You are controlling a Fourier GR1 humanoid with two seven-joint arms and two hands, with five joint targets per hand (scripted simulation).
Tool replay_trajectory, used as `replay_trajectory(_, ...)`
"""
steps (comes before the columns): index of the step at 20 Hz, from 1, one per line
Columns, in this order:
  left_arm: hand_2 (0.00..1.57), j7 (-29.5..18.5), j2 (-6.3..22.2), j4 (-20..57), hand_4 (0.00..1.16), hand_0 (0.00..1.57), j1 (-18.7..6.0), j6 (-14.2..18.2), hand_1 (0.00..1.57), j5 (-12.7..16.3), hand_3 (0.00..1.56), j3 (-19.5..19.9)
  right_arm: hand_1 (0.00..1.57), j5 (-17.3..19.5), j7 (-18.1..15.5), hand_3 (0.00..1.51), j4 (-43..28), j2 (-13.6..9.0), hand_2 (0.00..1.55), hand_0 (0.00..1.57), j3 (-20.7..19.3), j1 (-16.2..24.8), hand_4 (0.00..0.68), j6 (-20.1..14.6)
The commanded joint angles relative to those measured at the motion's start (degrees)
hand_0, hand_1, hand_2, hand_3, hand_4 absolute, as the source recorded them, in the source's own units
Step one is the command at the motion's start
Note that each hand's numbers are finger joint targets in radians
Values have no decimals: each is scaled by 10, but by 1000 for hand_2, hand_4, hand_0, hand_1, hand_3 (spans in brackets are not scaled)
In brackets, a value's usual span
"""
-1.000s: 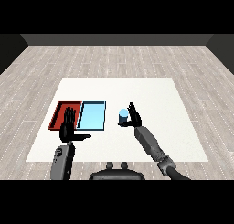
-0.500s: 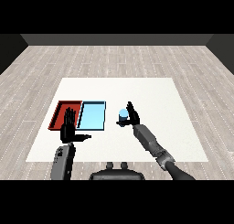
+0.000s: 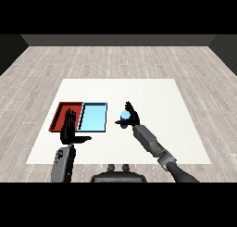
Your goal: Pick the blue can and put it in the blue box
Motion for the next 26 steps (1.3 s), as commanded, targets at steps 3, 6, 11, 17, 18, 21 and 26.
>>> replay_trajectory(3,0,45,9,-48,0,0,-4,15,0,1,0,2,1553,7,49,1448,35,0,1485,1553,22,-50,647,-70)
replay_trajectory(6,0,40,-2,-51,0,0,-6,5,0,17,0,-4,1564,28,67,1441,16,-12,1483,1564,-4,-37,676,-67)
replay_trajectory(11,0,5,7,-24,0,0,17,-21,0,17,0,3,1560,25,26,1435,27,0,1487,1560,11,-35,677,-76)
replay_trajectory(17,0,43,-24,-59,0,0,27,19,0,-30,0,-51,1494,89,48,1411,-63,0,1454,1494,5,-10,651,-111)
replay_trajectory(18,0,-8,-21,4,0,0,12,13,0,-49,0,-46,1491,89,9,1408,-21,0,1451,1491,-16,-9,652,-70)
replay_trajectory(21,0,25,-28,19,0,0,-28,57,0,-75,0,-76,1474,98,39,1411,-67,-6,1453,1474,-15,-38,643,-95)
replay_trajectory(26,0,38,-28,46,0,0,-39,46,0,-38,0,-97,1470,119,46,1409,-102,-10,1441,1470,-26,-65,651,-93)
